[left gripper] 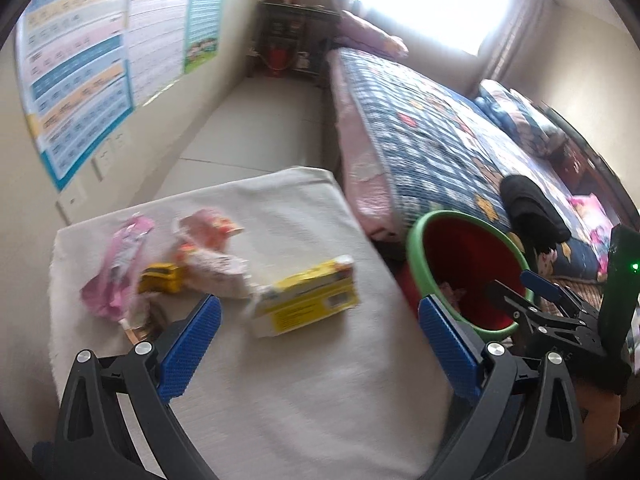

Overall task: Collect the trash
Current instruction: 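Move both open tools back toward the pink bag and yellow box on the table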

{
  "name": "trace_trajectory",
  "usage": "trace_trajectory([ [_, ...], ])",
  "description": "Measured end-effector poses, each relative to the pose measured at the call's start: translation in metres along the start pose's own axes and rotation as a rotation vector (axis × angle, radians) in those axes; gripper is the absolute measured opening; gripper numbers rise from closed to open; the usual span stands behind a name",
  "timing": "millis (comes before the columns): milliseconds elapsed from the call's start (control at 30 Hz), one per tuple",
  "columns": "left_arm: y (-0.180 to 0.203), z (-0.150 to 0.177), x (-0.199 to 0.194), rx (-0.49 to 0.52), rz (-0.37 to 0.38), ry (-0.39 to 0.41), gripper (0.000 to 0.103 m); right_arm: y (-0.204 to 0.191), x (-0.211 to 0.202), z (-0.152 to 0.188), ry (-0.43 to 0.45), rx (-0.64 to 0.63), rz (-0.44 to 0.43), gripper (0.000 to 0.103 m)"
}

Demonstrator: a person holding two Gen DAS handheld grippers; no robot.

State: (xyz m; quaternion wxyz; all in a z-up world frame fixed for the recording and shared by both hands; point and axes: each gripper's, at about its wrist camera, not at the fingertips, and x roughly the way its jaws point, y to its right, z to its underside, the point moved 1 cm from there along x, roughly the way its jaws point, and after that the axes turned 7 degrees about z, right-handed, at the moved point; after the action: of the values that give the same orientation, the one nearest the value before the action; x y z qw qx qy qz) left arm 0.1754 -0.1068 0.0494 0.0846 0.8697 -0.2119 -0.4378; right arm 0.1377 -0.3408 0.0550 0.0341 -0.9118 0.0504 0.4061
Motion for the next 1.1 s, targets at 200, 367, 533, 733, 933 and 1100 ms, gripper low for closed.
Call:
trace_trajectory([
  [200,-0.045,0.018,-0.022,-0.057,-0.054,0.014,0.095,-0.041,0.006,0.003,-0.011,-0.045,-0.036,0.098],
  [367,-0.077,0.027,-0.039,-0.098,-0.091,0.029,0.095,-0.074,0.011,0.007,-0.024,-0.09,-0.067,0.098],
  [533,-0.105,0.034,-0.053,-0.139,-0.122,0.042,0.095,-0.099,0.014,0.009,-0.034,-0.119,-0.087,0.098],
  [733,-0.128,0.042,-0.059,-0.173,-0.138,0.043,0.095,-0.119,0.019,0.011,-0.051,-0.141,-0.1,0.098],
  [933,-0.144,0.046,-0.055,-0.195,-0.15,0.033,0.095,-0.124,0.03,0.013,-0.083,-0.124,-0.117,0.098],
  [1100,-0.156,0.044,-0.048,-0.204,-0.159,0.023,0.095,-0.124,0.044,0.012,-0.123,-0.106,-0.123,0.098],
])
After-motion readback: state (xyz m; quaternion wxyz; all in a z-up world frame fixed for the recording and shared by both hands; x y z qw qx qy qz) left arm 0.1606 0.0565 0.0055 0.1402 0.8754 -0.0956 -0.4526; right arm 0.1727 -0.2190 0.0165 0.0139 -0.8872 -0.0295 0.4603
